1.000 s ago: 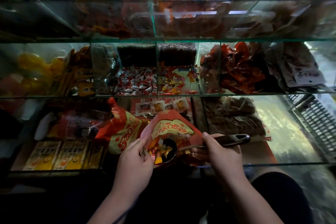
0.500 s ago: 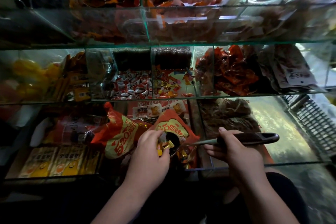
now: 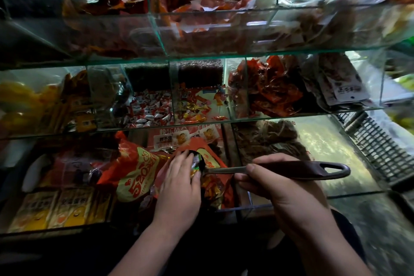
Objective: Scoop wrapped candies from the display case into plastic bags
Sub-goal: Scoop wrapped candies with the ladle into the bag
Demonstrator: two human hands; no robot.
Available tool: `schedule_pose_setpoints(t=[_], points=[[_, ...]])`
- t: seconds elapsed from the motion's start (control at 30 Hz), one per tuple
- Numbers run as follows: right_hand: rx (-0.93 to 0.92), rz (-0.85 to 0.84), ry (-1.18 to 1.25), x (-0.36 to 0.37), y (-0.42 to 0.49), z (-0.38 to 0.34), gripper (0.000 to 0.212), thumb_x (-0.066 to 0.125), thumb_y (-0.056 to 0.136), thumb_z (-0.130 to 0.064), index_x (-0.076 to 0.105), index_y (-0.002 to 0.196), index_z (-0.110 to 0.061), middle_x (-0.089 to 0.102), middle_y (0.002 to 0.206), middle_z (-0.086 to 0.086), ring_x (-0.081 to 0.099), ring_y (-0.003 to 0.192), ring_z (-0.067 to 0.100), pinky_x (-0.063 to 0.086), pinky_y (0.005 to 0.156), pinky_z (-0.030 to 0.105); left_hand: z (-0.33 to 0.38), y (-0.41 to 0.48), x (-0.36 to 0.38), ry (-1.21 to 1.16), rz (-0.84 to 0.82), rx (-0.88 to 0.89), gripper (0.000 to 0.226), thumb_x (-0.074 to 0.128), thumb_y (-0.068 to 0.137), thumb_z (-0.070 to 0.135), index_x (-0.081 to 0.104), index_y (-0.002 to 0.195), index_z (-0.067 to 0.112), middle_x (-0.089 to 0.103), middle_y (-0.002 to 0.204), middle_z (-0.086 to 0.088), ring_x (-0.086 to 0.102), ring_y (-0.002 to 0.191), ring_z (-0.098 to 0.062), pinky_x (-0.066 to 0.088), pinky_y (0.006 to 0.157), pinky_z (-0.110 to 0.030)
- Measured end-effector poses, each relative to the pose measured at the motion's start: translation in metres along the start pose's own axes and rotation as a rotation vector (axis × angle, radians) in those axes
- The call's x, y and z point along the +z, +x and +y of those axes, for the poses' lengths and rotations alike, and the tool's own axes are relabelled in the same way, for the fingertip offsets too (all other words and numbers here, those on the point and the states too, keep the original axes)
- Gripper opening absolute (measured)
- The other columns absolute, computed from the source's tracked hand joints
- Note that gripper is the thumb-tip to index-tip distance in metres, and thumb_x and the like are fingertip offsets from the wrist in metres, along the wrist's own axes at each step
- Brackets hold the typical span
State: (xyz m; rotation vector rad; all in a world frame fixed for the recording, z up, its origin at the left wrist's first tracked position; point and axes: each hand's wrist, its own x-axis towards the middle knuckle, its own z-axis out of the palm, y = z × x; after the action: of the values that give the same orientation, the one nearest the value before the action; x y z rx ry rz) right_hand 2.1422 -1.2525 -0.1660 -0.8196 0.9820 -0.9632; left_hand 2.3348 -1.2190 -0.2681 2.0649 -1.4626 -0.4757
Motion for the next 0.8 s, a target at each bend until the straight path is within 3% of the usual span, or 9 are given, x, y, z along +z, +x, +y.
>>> schedule_pose_setpoints(t=[0.2, 0.33, 0.47, 0.53, 0.6, 0.67, 0.73, 0.8], points=[[-0.161, 0.086, -0.002, 0.0, 0.001, -0.009, 0.032, 0.069, 0.087, 0.003, 0.076, 0.065, -0.019, 0.074, 0.068, 0.017, 0.078, 0.078, 0.036, 0.062, 0.065, 0.029, 0.015, 0.023, -0.011, -0.021, 0.096, 0.131, 0.052, 0.044, 0.106, 0.036, 0.034, 0.156, 0.026, 0.026, 0.163, 0.01, 0.016, 0.151, -0.007, 0.016, 0.119, -0.03], [-0.147, 0.128, 0.221, 0.001, 0.023, -0.02, 0.018, 0.063, 0.094, -0.005, 0.071, 0.08, -0.012, 0.077, 0.071, 0.008, 0.078, 0.086, 0.034, 0.061, 0.067, 0.027, 0.034, 0.069, -0.026, -0.074, 0.188, 0.237, 0.056, 0.054, 0.103, 0.032, 0.035, 0.155, 0.022, 0.025, 0.163, 0.007, 0.014, 0.151, -0.011, 0.014, 0.12, -0.033], [-0.2, 0.175, 0.33, 0.017, 0.055, -0.026, 0.007, 0.062, 0.098, -0.013, 0.065, 0.096, -0.007, 0.078, 0.073, 0.002, 0.079, 0.088, 0.027, 0.061, 0.068, 0.024, 0.044, 0.113, -0.036, -0.16, 0.224, 0.098, 0.073, 0.052, 0.1, 0.052, 0.02, 0.159, 0.023, 0.013, 0.166, 0.006, 0.01, 0.153, -0.017, 0.015, 0.121, -0.037], [-0.338, 0.196, 0.16, 0.026, 0.068, -0.024, 0.005, 0.066, 0.096, -0.016, 0.067, 0.098, -0.012, 0.08, 0.084, 0.006, 0.078, 0.091, 0.024, 0.063, 0.074, 0.028, 0.04, 0.122, -0.037, -0.188, 0.185, 0.011, 0.08, 0.047, 0.098, 0.059, 0.014, 0.161, 0.02, 0.01, 0.167, 0.001, 0.009, 0.154, -0.022, 0.015, 0.122, -0.039], [-0.626, 0.163, -0.355, 0.027, 0.082, -0.021, 0.008, 0.07, 0.094, -0.017, 0.071, 0.101, -0.013, 0.077, 0.095, 0.005, 0.075, 0.094, 0.019, 0.062, 0.081, 0.033, 0.035, 0.121, -0.036, -0.203, 0.179, -0.033, 0.079, 0.047, 0.099, 0.058, 0.016, 0.16, 0.019, 0.012, 0.167, -0.001, 0.012, 0.153, -0.024, 0.018, 0.123, -0.042], [-0.836, 0.022, -0.879, 0.027, 0.092, -0.019, 0.012, 0.071, 0.093, -0.013, 0.072, 0.105, -0.01, 0.072, 0.102, 0.002, 0.069, 0.095, 0.013, 0.059, 0.084, 0.034, 0.03, 0.115, -0.033, -0.193, 0.178, -0.056, 0.074, 0.053, 0.1, 0.049, 0.018, 0.159, 0.022, 0.013, 0.167, 0.002, 0.013, 0.153, -0.024, 0.02, 0.123, -0.044], [-0.881, -0.113, -1.102, 0.024, 0.095, -0.016, 0.021, 0.072, 0.089, -0.007, 0.071, 0.109, -0.008, 0.069, 0.107, 0.006, 0.066, 0.098, 0.02, 0.056, 0.085, 0.04, 0.024, 0.108, -0.031, -0.178, 0.184, -0.053, 0.072, 0.06, 0.099, 0.038, 0.022, 0.158, 0.023, 0.016, 0.166, 0.003, 0.017, 0.152, -0.023, 0.021, 0.121, -0.04], [-0.896, -0.16, -1.172, 0.02, 0.092, -0.015, 0.029, 0.073, 0.083, -0.005, 0.07, 0.112, -0.007, 0.067, 0.11, 0.007, 0.065, 0.101, 0.024, 0.055, 0.086, 0.042, 0.019, 0.104, -0.032, -0.172, 0.202, -0.042, 0.069, 0.062, 0.098, 0.033, 0.027, 0.156, 0.023, 0.022, 0.164, 0.004, 0.022, 0.151, -0.021, 0.022, 0.119, -0.037]])
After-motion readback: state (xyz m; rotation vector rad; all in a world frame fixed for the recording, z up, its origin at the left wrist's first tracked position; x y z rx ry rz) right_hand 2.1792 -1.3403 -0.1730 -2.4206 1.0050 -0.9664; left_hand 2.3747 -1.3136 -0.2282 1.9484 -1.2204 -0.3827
